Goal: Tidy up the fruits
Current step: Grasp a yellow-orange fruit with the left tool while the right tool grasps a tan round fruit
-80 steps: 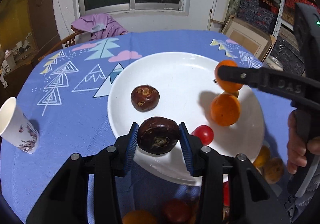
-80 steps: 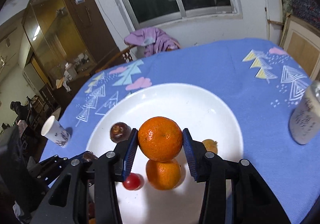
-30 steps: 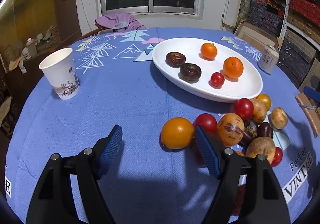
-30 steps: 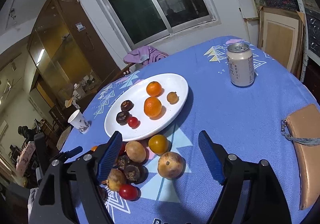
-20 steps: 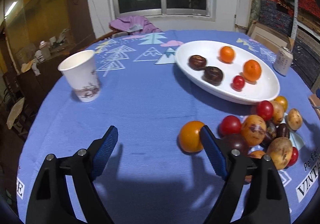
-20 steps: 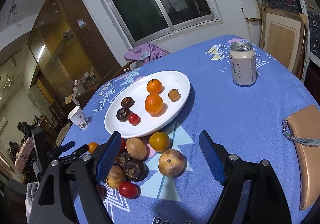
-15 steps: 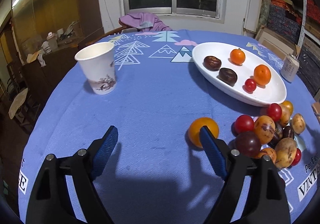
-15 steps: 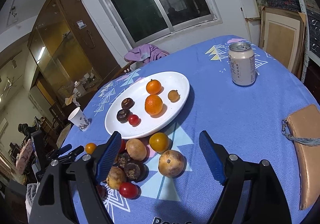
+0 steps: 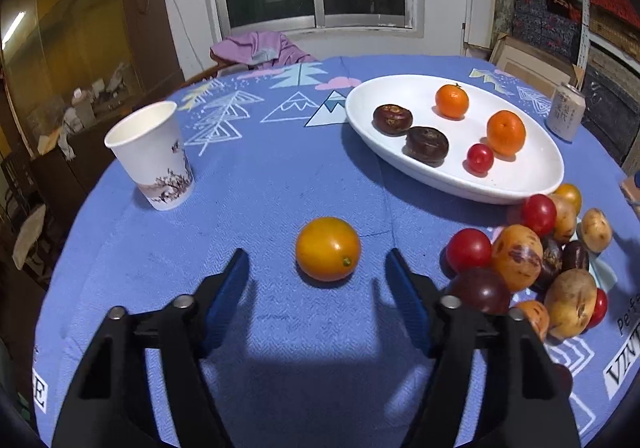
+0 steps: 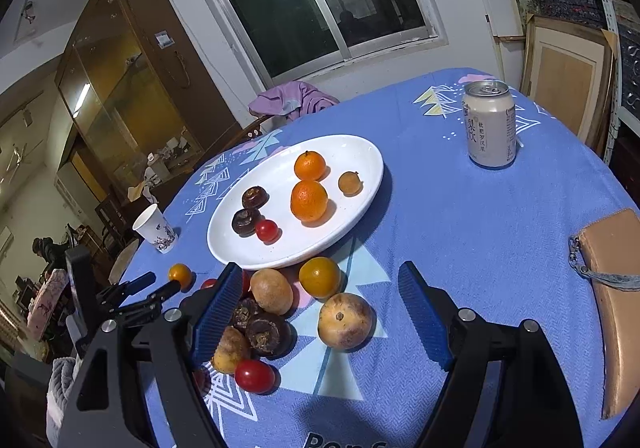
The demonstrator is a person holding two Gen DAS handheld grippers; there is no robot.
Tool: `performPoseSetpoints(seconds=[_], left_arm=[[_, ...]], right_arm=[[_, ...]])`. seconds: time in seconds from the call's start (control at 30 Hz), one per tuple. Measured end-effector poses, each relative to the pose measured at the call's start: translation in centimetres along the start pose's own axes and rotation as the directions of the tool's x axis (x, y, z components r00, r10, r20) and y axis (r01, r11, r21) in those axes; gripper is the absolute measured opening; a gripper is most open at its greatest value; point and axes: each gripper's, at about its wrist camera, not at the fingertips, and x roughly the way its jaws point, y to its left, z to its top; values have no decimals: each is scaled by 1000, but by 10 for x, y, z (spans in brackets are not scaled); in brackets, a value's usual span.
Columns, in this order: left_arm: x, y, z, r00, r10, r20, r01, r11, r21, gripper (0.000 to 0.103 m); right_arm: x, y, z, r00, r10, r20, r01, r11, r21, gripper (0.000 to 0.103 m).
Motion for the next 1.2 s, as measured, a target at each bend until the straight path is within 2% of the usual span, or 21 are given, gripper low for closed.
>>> performPoseSetpoints(seconds=[0.03,0.13,0.3,0.37,0.43,0.6,0.7,0.77,0.9,1.0,1.13,1.2], left_arm=[[4,3,1,1000,-13,-14,13,1000,-14,50],[14,7,4,998,-49,-38,47,998,-49,49],[22,-1,9,997,-63,-41,62,998,-26,48],[25,-4,10,996,-70,-53,68,997,-21,43],[27,0,11,995,-78,-57,76,996,-37,39],[26,9,8,992,-113,-51,109,991,-78,38],[22,10,5,992,-114,-49,110,991,-80,38],[21,11,3,992,-112,-53,107,991,-82,38],[19,12,2,992,-111,-55,107,991,-80,38],[18,11,2,992,-113,-55,108,991,-73,38],[17,9,1,992,-112,-56,108,992,-65,38],[17,10,1,992,-112,-56,109,992,-64,38]], right_arm=[[1,1,-1,1000,0,-4,0,1000,-4,81],[4,5,-3,1000,-4,-16,4,1000,-20,81],[11,8,-6,999,-15,-39,13,999,-41,81],[13,9,-7,999,-22,-47,19,998,-52,81],[16,10,-9,998,-30,-54,27,998,-64,81],[28,10,-15,994,-64,-93,56,995,-84,81],[42,8,-21,987,-70,-147,58,995,-84,72],[51,6,-25,981,-62,-185,48,996,-76,62],[57,4,-28,977,-89,-194,75,994,-78,57],[63,-2,-29,969,-119,-214,105,992,-76,50],[65,2,-32,970,-116,-212,96,990,-104,42],[65,4,-33,971,-119,-205,97,988,-117,42]])
